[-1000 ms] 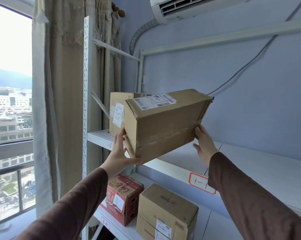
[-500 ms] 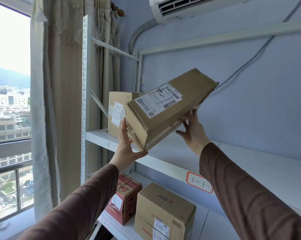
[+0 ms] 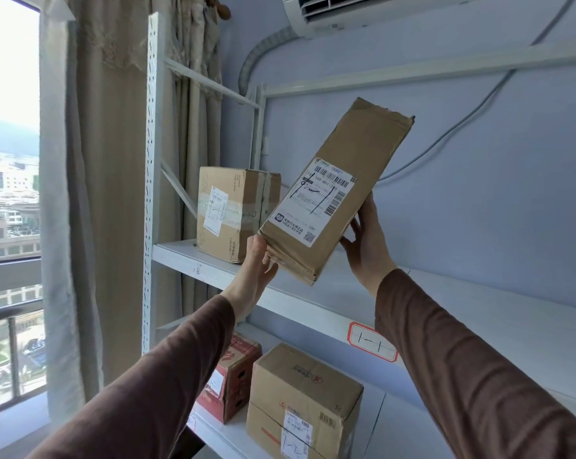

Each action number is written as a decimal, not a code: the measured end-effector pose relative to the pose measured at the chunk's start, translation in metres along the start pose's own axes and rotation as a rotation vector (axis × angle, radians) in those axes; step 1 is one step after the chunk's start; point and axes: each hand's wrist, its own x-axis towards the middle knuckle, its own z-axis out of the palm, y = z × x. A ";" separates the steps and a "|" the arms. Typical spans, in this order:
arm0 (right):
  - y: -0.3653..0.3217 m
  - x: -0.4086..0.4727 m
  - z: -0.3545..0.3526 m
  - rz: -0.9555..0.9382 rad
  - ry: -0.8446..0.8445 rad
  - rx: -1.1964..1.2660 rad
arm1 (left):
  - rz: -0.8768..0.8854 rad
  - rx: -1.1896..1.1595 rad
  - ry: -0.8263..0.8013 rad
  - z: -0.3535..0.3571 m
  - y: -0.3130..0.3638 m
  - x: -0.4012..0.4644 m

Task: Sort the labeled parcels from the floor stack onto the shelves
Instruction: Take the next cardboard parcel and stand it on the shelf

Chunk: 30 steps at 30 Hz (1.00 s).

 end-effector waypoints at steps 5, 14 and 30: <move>-0.001 -0.005 0.004 -0.014 0.028 -0.011 | -0.005 -0.026 0.027 0.004 0.002 -0.001; -0.001 -0.011 0.008 -0.055 0.026 -0.063 | -0.010 -0.048 0.066 0.003 -0.002 -0.004; -0.010 -0.036 -0.005 -0.001 -0.102 -0.417 | -0.089 -0.004 -0.015 -0.009 -0.016 -0.008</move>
